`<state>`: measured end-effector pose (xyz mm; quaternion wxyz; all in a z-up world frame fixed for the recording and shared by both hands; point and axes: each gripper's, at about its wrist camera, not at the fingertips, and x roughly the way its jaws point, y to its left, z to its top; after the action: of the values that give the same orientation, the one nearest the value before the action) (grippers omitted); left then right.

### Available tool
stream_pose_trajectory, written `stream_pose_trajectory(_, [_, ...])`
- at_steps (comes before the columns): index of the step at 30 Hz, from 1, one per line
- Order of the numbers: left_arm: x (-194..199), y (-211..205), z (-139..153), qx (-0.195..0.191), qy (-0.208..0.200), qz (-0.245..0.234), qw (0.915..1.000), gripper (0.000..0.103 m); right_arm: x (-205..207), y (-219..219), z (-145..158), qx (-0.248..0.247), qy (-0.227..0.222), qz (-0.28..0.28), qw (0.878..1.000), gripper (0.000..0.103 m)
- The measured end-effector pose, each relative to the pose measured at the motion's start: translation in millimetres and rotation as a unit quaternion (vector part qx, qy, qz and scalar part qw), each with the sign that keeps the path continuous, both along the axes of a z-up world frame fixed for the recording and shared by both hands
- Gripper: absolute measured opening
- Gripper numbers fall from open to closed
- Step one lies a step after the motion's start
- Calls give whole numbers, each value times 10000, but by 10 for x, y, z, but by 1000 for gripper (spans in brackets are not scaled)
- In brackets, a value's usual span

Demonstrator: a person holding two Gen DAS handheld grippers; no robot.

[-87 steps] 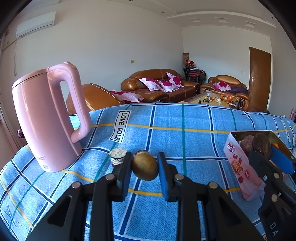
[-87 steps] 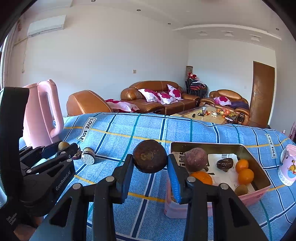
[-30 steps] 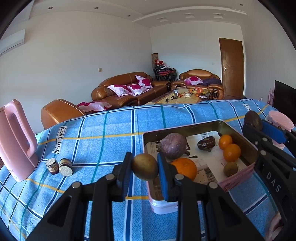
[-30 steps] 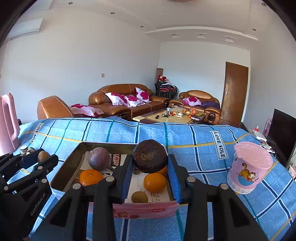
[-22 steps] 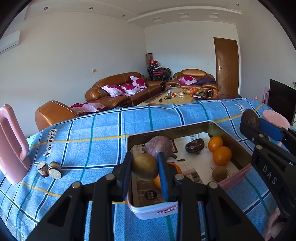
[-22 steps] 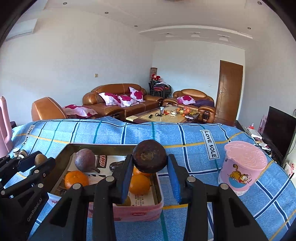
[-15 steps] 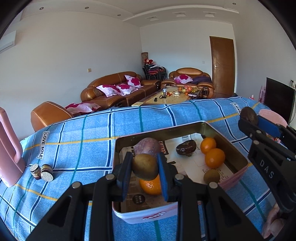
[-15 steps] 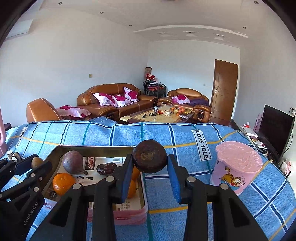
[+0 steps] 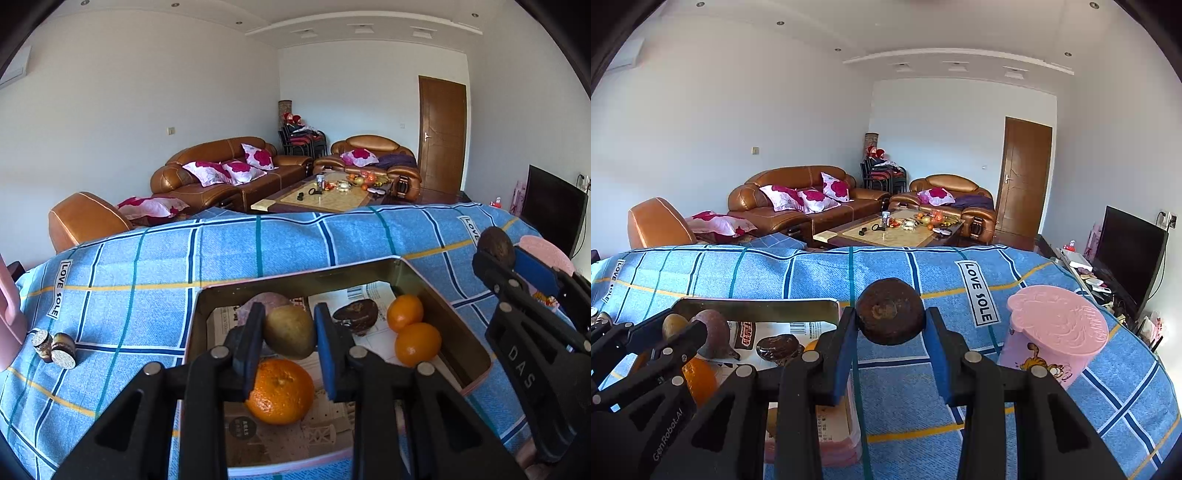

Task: Organize fruits
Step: 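Open both grippers to drop the brown and tan fruits into the tray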

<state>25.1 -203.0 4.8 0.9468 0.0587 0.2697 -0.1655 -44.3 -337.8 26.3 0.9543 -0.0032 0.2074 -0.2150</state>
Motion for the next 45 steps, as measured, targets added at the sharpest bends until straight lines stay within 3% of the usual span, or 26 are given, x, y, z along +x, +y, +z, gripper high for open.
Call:
stream_pose_trajectory(11, [198, 141, -71, -98, 323, 218, 9992, 29, 359, 186, -33, -121, 392, 527, 9978, 40])
stream_pose_trajectory(28, [291, 171, -142, -130, 648, 294, 9974, 29, 677, 361, -244, 277, 1233, 1724, 9769, 40])
stream_pose_trajectory(35, [296, 181, -144, -122, 644, 307, 9974, 29, 704, 324, -263, 495, 1262, 1873, 9729, 41])
stream_pose_trajectory(41, [303, 209, -149, -150, 670, 350, 9970, 29, 620, 309, -230, 512, 1054, 1864, 9755, 48])
stream_pose_trajectory(44, [281, 183, -136, -106, 606, 300, 9977, 29, 473, 230, -151, 582, 596, 1683, 9822, 61])
stream_pose_trajectory(45, [266, 178, -128, -90, 561, 293, 9980, 29, 412, 194, -122, 623, 393, 1570, 9848, 69])
